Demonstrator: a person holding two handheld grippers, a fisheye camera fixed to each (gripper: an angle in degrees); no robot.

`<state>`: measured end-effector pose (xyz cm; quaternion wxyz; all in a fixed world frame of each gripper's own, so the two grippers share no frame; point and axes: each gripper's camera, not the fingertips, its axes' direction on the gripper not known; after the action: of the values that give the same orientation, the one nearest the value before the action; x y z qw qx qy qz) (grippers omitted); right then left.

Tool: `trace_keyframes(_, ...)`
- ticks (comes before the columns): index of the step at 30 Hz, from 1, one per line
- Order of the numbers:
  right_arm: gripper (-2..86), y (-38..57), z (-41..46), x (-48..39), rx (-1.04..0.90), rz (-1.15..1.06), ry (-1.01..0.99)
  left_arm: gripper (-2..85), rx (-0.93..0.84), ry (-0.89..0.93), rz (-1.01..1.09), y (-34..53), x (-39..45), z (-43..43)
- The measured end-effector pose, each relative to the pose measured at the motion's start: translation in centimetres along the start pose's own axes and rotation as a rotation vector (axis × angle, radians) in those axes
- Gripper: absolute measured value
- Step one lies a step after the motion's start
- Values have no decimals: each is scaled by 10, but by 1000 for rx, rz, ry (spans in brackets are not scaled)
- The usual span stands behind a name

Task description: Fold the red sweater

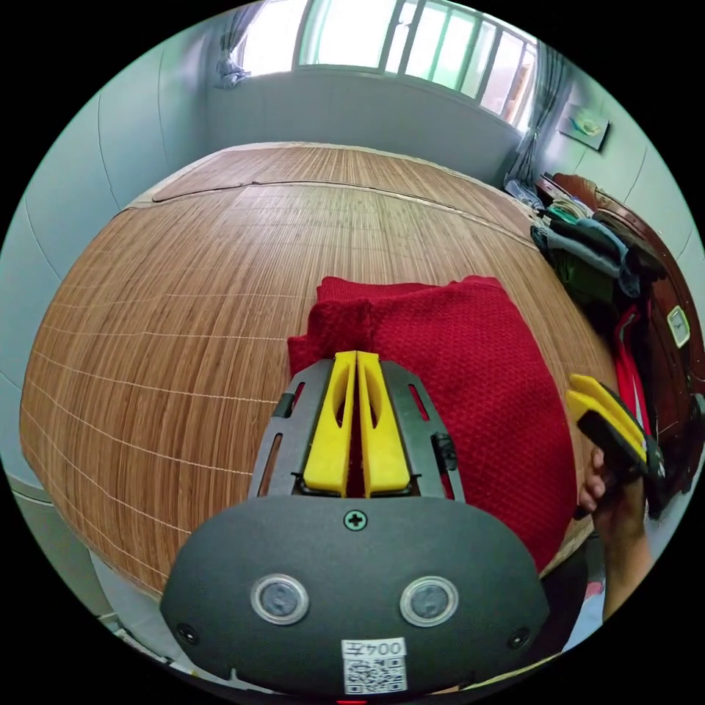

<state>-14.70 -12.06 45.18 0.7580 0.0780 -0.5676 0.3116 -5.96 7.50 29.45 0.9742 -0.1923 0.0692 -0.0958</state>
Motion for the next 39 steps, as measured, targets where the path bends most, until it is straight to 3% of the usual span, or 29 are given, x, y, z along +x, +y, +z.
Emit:
trace_keyframes(5,179,-61,22,131,-159,390,-378,2,1,55,-20,3,-11,-1)
trace_keyframes(8,183,-76,42,178,-191,547,-503,1,1,52,-18,5,-12,-1)
trace_keyframes(13,136,-98,63,189,-309,494,-548,1,3,76,-27,10,-19,-3)
trace_keyframes(19,79,-120,53,178,-343,282,-288,2,5,65,-15,16,-22,-6)
trace_keyframes(24,105,-109,9,201,-324,342,-408,2,4,79,-22,22,-30,-9)
trace_keyframes(26,140,-80,-26,212,-323,354,-512,2,5,92,-27,25,-36,-11)
trace_keyframes(33,163,6,-93,202,-352,406,-594,2,1,95,-30,33,-47,-17)
trace_keyframes(39,161,29,-93,173,-401,403,-597,3,-51,272,-66,30,-81,-37)
